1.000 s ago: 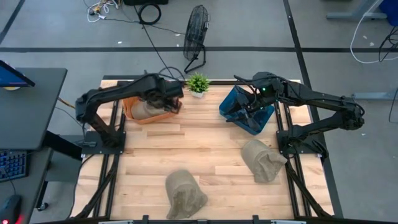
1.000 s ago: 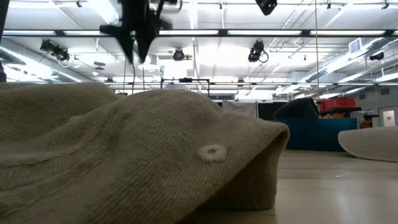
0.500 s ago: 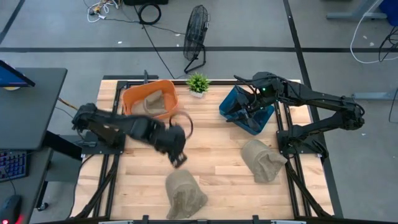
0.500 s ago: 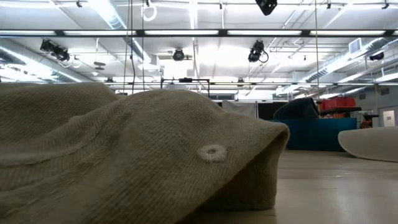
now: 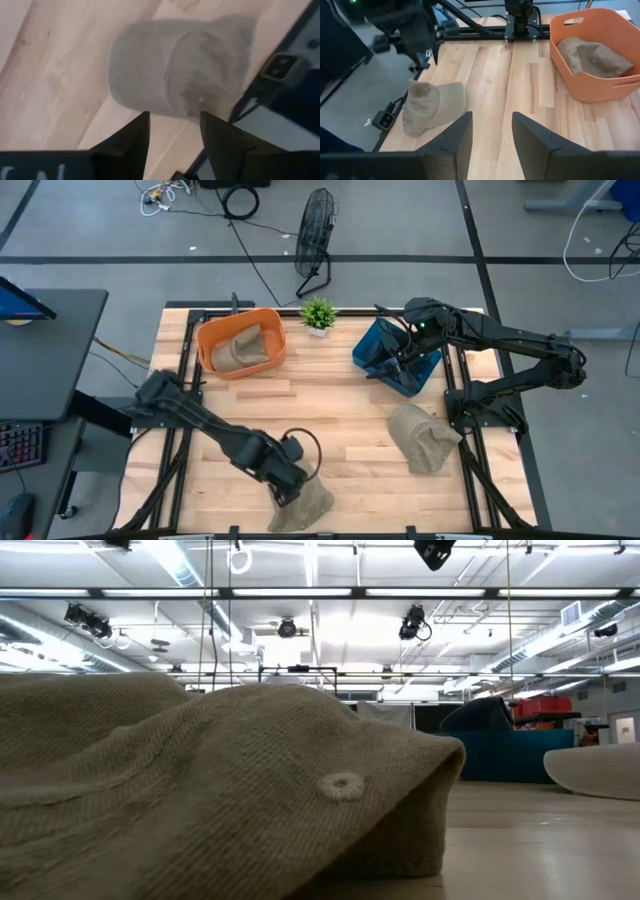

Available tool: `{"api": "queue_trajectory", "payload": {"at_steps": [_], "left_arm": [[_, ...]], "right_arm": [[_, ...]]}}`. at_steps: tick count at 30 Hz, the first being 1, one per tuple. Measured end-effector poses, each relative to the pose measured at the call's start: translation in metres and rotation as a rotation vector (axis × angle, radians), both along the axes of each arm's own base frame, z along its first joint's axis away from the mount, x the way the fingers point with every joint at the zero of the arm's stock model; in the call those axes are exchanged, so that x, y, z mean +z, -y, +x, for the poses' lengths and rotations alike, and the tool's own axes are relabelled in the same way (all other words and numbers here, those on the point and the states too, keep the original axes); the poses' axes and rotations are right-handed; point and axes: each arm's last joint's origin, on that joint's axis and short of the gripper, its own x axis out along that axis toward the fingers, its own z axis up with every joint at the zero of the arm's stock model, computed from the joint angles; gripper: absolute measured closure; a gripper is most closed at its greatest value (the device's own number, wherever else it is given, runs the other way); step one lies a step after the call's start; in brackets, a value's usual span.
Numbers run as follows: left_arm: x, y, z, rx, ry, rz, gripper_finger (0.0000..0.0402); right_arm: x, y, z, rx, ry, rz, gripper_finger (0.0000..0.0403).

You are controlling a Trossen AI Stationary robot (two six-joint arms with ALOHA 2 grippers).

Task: Pick & Place hat
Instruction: Put the left brown cap into the orange bin

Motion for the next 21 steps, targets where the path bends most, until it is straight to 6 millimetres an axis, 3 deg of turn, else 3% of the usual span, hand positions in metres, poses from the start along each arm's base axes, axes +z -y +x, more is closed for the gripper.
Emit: {"api": "queue_trajectory", "payload": {"at_steps": [7,12,21], "left_arm": [[-0.046,0.014,0.017,0.027,-0.104,0.049,0.0163],[-0.074,0.025,0.024,0.037,-0.142,0.072,0.015],[-0.085,0.049,0.021,0.075,-0.099,0.038,0.015]], "right_arm": [[0.0,0.0,0.0,-0.003,-0.003,0.005,0.0263],[0.0,0.0,0.0,-0.024,-0.015,0.04,0.0263],[-0.002,0.0,-0.001,-0.038,-0.041,0.066,0.0263]]}}
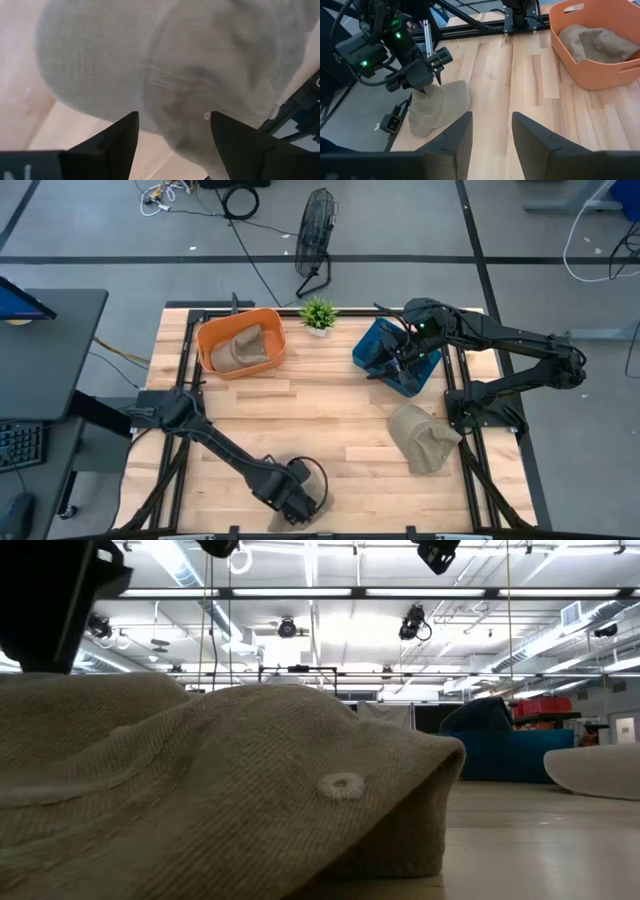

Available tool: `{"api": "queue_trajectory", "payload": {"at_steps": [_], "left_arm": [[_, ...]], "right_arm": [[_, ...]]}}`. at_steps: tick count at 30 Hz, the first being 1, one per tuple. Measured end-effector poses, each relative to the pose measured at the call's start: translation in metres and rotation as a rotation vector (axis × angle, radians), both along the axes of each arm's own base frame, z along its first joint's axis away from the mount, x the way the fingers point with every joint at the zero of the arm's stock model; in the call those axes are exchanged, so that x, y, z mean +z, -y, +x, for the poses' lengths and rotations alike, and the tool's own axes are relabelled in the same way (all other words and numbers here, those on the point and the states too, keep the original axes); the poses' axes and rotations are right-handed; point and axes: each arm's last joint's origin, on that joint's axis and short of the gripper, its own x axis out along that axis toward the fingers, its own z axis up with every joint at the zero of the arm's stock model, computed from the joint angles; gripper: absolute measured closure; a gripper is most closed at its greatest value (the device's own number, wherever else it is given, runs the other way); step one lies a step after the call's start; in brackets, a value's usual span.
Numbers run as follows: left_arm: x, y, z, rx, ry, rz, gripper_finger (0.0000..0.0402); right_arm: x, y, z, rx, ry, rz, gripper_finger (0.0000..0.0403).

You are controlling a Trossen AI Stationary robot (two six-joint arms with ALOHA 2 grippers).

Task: Pick & Place hat
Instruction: Put the left brown cap into the orange bin

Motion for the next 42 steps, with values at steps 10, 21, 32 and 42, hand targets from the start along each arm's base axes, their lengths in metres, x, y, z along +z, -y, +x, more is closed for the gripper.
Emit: {"api": "queue_trajectory", "payload": {"at_steps": [10,21,32,42], "left_arm": [[-0.017,0.009,-0.003,-0.004,-0.025,0.058,0.0165],[-0.023,-0.002,0.003,0.04,-0.055,0.083,0.0353],[0.032,-0.018,-0.01,0.349,0.084,0.065,0.0396],[0.111,-0.091,-0.055,0.827,0.278,0.322,0.0396]], "right_arm": [[-0.001,0.0,-0.001,0.005,-0.012,-0.004,0.0263],[-0.002,0.0,-0.002,0.016,-0.02,-0.019,0.0263],[-0.002,0.0,-0.002,0.015,-0.02,-0.018,0.0263],[-0.002,0.0,-0.002,0.014,-0.02,-0.016,0.0263]]}}
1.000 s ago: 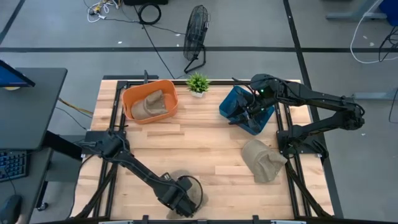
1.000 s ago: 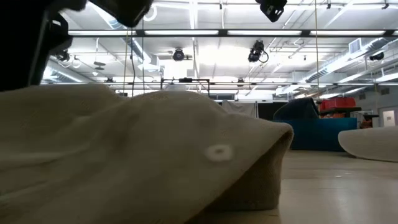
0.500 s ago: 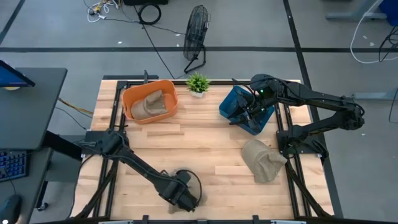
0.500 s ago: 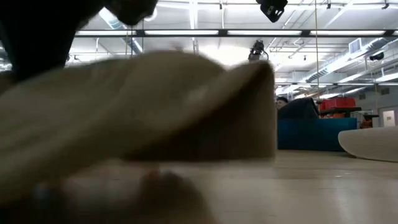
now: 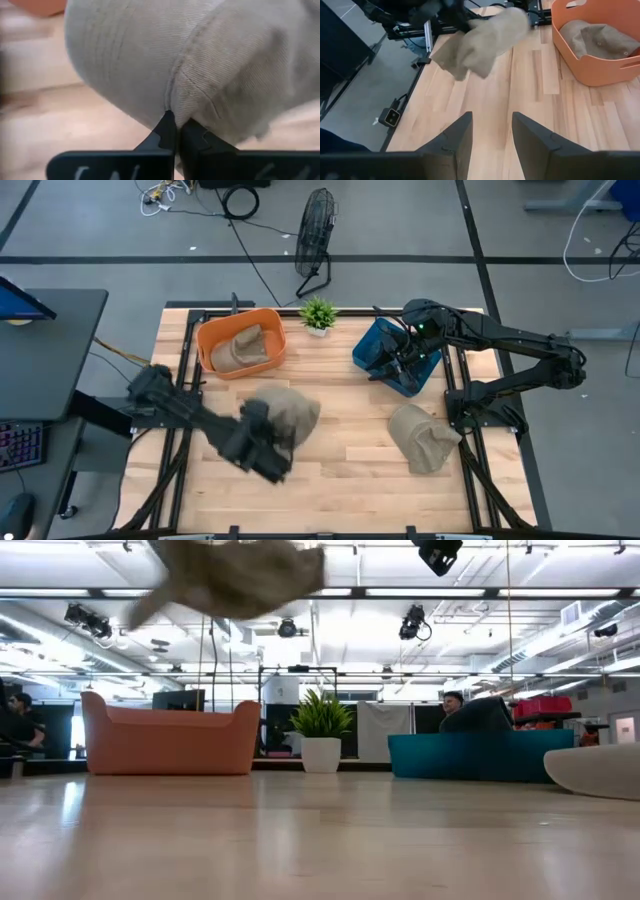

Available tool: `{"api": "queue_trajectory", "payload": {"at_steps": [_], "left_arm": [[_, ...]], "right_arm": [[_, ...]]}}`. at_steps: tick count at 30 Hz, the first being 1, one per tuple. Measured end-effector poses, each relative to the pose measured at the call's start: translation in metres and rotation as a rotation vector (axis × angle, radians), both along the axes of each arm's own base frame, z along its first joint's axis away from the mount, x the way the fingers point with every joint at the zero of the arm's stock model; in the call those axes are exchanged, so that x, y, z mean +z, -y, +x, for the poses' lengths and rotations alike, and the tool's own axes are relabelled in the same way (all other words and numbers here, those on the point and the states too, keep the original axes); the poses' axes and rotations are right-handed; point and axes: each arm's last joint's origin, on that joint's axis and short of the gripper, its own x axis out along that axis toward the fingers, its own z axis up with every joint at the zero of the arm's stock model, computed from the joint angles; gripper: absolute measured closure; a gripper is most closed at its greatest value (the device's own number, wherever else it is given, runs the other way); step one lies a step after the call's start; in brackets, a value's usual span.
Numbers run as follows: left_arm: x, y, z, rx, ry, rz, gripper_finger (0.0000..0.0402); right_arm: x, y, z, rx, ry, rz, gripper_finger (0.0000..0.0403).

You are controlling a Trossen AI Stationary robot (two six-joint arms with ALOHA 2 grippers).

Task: Pick & Place hat
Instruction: Put the left brown cap into the orange bin

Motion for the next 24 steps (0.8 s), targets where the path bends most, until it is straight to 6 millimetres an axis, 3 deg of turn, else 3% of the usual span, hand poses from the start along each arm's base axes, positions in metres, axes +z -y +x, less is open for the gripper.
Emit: {"api": "queue_trajectory", "payload": {"at_steps": [5,15,19,24], "left_arm": [[0.022,-0.055,-0.002,0.136,0.118,0.094,0.0393],[0.03,-0.158,0.008,0.393,0.081,0.164,0.0389],[0.031,-0.186,0.007,0.487,0.075,0.164,0.0391],[0.032,-0.205,0.003,0.545,0.06,0.13,0.0393]], "right_arm": [[0.0,0.0,0.0,0.0,0.003,-0.001,0.0263],[0.0,0.0,0.0,0.012,0.005,-0.018,0.0263],[-0.001,0.0,0.0,0.015,0.001,-0.022,0.0263],[-0.001,0.001,-0.001,-0.011,-0.008,-0.063,0.0263]]}}
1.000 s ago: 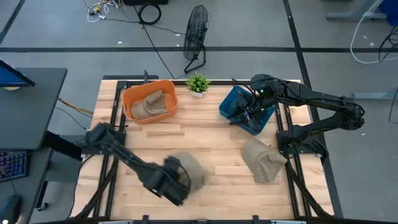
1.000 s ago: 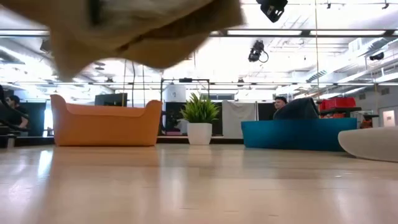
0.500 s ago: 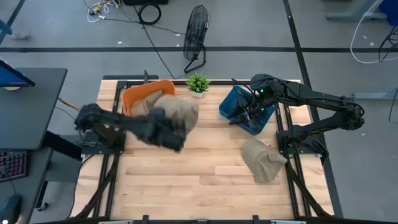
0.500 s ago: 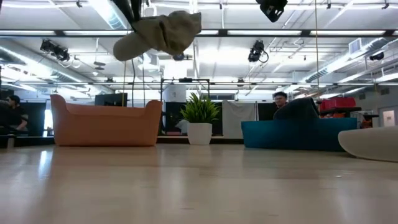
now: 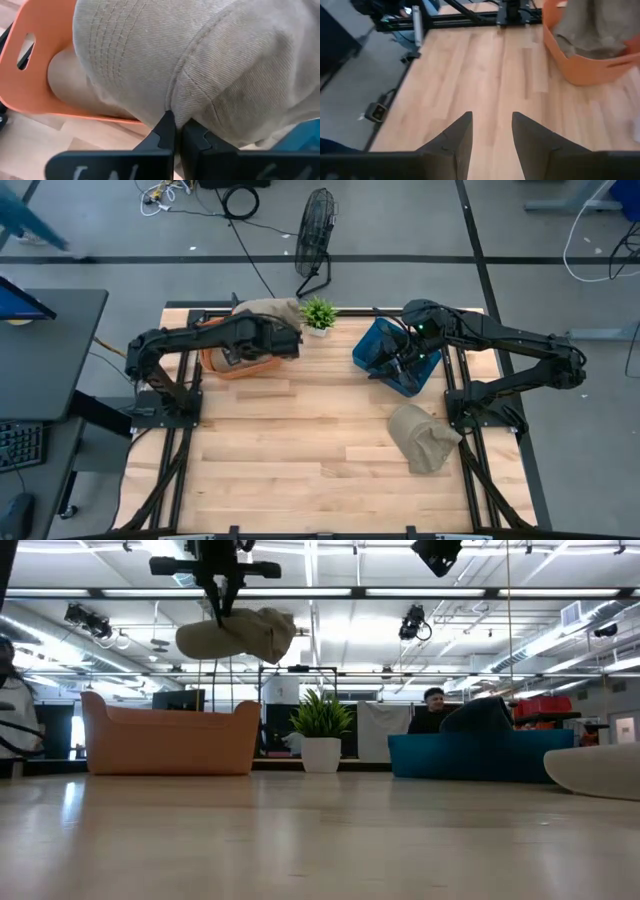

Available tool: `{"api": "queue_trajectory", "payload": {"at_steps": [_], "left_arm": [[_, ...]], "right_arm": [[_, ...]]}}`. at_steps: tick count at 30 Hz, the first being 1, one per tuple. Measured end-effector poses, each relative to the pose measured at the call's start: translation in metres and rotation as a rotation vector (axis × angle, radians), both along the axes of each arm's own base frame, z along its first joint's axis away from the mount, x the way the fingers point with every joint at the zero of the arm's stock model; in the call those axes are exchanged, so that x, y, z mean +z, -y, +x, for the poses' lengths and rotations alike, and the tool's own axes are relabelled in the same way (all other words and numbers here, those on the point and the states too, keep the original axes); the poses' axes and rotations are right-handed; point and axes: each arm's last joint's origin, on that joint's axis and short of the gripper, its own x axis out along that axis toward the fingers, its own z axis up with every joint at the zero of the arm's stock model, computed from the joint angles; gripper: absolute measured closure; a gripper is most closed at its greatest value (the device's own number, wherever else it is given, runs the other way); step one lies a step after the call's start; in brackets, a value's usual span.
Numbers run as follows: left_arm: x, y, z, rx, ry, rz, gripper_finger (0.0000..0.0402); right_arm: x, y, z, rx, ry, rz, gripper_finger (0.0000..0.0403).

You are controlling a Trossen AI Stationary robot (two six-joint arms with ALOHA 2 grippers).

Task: Pick & Place hat
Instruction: Put the left brown cap into the orange bin

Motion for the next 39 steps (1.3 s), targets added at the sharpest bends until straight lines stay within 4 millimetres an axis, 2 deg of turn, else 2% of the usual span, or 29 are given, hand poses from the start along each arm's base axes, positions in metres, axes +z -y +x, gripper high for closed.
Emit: {"api": "queue_trajectory", "payload": {"at_steps": [8,14,17,20,23,29,35,39], "left_arm": [[0.003,-0.019,-0.009,0.048,0.002,-0.024,0.0391],[0.025,-0.022,-0.048,0.078,0.081,-0.004,0.0393],[0.027,-0.024,-0.071,0.109,0.099,-0.005,0.0395],[0.013,-0.024,-0.088,0.179,0.101,-0.075,0.0394],[-0.007,-0.025,-0.096,0.234,0.059,-0.105,0.0392],[-0.035,-0.04,-0.096,0.284,0.004,-0.121,0.0396],[-0.083,-0.06,-0.09,0.29,0.093,-0.168,0.0393],[-0.111,-0.067,-0.094,0.307,0.107,-0.179,0.0395]], "right_arm": [[-0.007,0.002,-0.005,-0.04,-0.081,-0.088,0.0263],[-0.002,0.002,-0.006,-0.061,-0.049,-0.133,0.0266],[0.001,0.002,-0.01,-0.047,-0.027,-0.159,0.0274],[0.002,0.001,-0.011,-0.043,-0.015,-0.167,0.0281],[0.002,0.001,-0.011,-0.043,-0.014,-0.167,0.0285],[0.004,0.002,-0.009,-0.048,0.006,-0.167,0.0286],[0.006,0.002,-0.008,-0.056,0.021,-0.161,0.0286],[0.005,0.002,-0.008,-0.056,0.021,-0.16,0.0286]]}}
